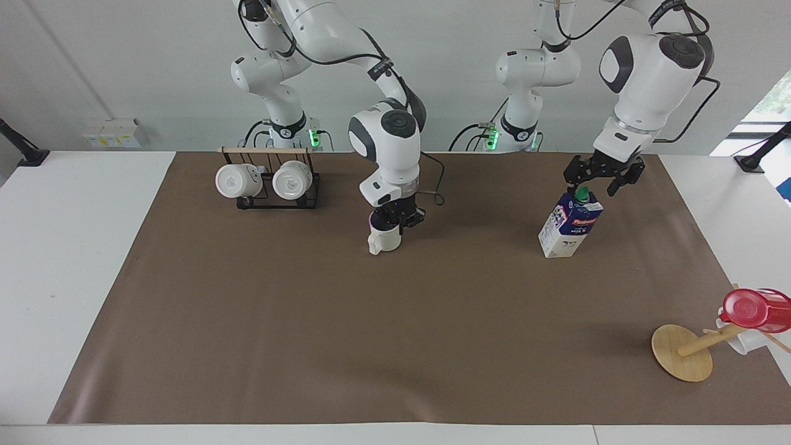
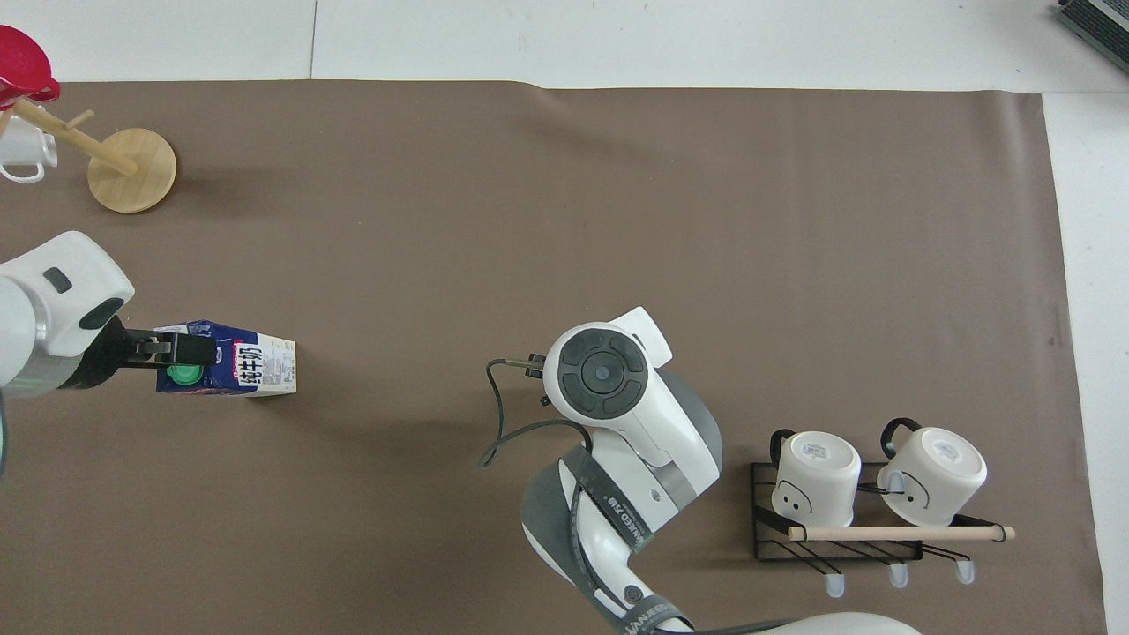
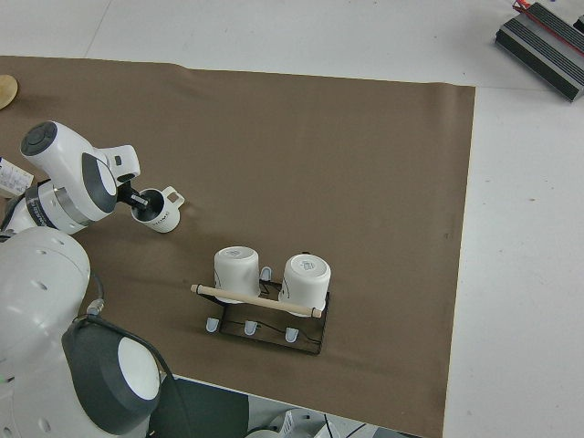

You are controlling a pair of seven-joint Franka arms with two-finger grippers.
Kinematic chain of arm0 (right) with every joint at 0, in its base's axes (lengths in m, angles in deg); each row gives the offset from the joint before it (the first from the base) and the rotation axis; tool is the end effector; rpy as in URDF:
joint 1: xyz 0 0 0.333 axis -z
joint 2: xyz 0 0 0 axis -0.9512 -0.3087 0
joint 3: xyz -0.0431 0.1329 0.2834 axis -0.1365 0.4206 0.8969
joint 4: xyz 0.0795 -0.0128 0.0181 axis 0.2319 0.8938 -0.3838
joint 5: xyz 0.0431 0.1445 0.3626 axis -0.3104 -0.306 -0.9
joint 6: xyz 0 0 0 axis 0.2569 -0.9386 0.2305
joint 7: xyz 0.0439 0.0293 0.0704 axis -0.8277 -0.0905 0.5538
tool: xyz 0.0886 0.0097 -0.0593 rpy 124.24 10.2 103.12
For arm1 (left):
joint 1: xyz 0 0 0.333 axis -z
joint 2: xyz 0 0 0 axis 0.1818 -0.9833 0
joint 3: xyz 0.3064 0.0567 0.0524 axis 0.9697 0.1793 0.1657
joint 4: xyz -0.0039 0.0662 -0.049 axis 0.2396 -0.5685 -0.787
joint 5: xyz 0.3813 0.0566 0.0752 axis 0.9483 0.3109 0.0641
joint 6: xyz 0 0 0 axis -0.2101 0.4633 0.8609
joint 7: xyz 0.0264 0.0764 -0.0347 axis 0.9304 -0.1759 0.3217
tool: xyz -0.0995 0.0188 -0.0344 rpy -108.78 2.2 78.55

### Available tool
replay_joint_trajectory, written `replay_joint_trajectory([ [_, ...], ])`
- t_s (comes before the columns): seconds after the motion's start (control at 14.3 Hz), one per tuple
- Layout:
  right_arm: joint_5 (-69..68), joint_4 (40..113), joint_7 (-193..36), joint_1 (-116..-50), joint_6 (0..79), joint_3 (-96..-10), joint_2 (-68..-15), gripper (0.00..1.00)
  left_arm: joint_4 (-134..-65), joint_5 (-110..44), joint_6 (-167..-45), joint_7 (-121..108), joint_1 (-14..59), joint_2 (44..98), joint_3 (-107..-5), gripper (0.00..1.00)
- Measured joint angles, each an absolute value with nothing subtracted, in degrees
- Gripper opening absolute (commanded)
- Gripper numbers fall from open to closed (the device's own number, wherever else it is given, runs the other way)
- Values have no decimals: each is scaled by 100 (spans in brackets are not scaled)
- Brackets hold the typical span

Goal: Place cup and milk on table

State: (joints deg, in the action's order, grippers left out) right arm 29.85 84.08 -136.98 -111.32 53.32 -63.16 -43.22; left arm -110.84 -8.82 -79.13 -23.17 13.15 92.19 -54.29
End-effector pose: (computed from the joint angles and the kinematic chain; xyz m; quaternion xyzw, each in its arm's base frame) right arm 0.4977 0.3685 0.3397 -0.9919 0.1236 -0.0260 0.0140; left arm 0.4976 -0.0370 0.5106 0.9990 -0.0390 0.0206 0.0085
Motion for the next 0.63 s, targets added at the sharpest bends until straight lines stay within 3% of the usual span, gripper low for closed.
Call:
replay_joint_trajectory([
  [0.21, 2982, 8412, -13699, -11118, 5340, -6317, -4322, 19, -11327, -882, -8140, -2317, 1316, 9297, -5443, 100],
  [0.28, 2979, 8412, -13700, -11113, 5344, -6317, -4322, 26, -11400, -882, -8212, -2317, 1315, 9311, -5443, 100],
  [0.42, 2976, 8412, -13700, -11104, 5345, -6317, -4322, 100, -11514, -882, -8344, -2317, 1315, 9323, -5443, 100],
  [0.63, 2974, 8385, -13702, -11098, 5375, -6317, -4321, 100, -11649, -882, -8529, -2317, 1315, 9324, -5443, 100],
])
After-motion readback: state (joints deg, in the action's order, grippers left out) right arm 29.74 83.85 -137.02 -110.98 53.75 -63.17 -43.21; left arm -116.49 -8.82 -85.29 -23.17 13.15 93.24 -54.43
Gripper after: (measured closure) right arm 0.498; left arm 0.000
